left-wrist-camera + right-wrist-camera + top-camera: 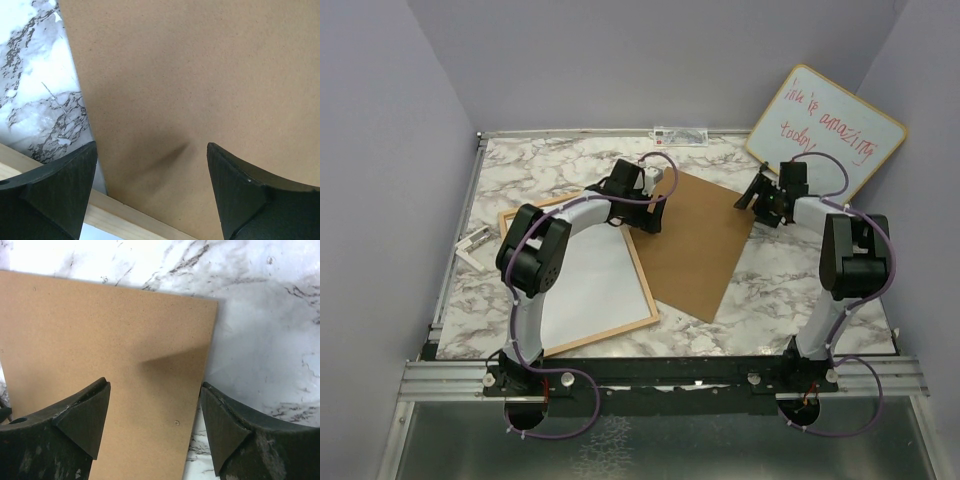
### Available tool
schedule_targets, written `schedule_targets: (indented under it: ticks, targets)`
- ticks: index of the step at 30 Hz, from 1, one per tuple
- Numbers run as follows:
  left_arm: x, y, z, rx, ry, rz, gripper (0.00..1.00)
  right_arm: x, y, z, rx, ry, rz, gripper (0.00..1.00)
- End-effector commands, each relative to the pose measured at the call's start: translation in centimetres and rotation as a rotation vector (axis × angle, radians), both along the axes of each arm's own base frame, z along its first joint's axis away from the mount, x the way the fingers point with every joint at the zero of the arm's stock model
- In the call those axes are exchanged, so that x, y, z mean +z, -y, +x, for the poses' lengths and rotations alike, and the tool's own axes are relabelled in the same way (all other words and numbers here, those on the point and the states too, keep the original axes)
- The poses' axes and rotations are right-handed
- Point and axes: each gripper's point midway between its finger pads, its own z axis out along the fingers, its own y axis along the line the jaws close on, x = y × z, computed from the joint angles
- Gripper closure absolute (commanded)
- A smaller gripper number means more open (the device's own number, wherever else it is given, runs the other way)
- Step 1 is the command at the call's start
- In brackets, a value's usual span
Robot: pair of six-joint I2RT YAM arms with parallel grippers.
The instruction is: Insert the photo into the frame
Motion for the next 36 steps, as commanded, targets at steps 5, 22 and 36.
schedule_targets:
  ticks: [5, 22, 36]
  targets:
    - [-6.2, -0.7, -12.0, -0.109, -0.404, 0.075, 0.1, -3.9, -1.4, -1.6, 0.106, -0.123, -0.017, 0.22]
    - [0.1, 2.3, -6.4, 0.052, -0.271, -0.021, 0.02, 1.1, 5.6, -7.8, -0.191, -0.185, -0.316, 0.2]
    - [7.5, 0.0, -3.5, 0.16, -0.163, -0.105, 0.01, 5.4, -9.8, -7.2, 0.305, 0.027, -0.015, 0.23]
